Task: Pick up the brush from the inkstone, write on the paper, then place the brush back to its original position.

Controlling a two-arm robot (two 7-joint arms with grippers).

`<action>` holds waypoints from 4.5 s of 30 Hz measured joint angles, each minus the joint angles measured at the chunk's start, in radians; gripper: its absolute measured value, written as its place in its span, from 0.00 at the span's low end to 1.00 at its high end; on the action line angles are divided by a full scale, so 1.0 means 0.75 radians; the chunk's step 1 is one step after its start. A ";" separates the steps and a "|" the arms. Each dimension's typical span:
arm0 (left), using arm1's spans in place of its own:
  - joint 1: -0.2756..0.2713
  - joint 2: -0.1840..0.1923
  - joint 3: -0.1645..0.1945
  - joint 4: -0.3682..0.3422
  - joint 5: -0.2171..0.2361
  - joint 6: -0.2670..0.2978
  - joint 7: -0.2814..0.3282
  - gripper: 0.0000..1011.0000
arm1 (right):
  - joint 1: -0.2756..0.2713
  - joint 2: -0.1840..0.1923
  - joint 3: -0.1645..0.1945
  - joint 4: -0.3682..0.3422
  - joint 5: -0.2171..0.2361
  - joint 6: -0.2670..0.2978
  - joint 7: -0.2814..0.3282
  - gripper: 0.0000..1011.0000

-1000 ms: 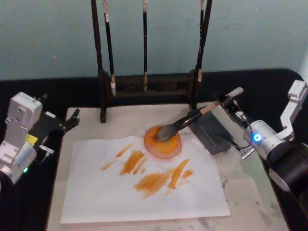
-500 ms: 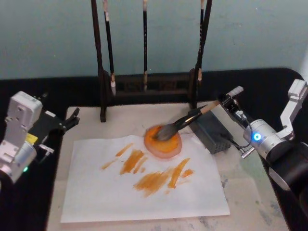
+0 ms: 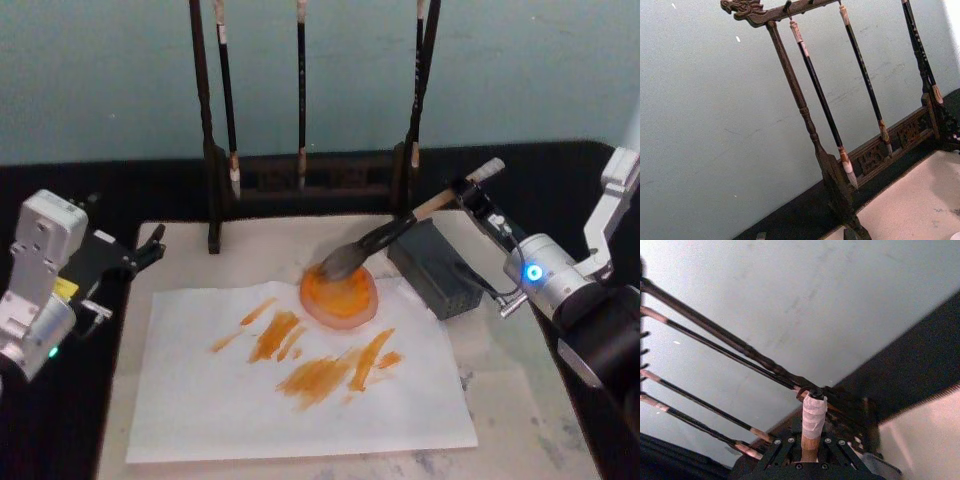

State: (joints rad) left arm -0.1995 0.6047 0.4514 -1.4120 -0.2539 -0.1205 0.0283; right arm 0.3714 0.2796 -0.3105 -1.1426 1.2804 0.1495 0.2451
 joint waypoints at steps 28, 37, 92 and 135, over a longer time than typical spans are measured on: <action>0.000 0.000 0.000 0.000 0.000 0.000 0.000 0.99 | -0.070 0.201 -0.197 -0.385 -0.584 -0.259 -0.079 0.15; 0.000 0.000 0.000 0.000 0.000 0.000 0.000 0.99 | -0.090 0.239 -0.214 -0.448 -0.732 -0.313 -0.078 0.15; 0.000 0.000 0.000 0.000 0.000 0.000 0.000 0.99 | -0.432 0.508 -0.091 -0.893 -0.928 -0.232 0.212 0.15; 0.000 0.000 0.000 0.000 0.000 0.000 0.000 0.99 | -0.467 0.469 -0.048 -0.886 -0.983 -0.149 0.314 0.15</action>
State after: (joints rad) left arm -0.1995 0.6047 0.4514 -1.4120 -0.2539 -0.1205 0.0283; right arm 0.0213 0.6314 -0.3463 -1.8072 0.5435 0.0379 0.4808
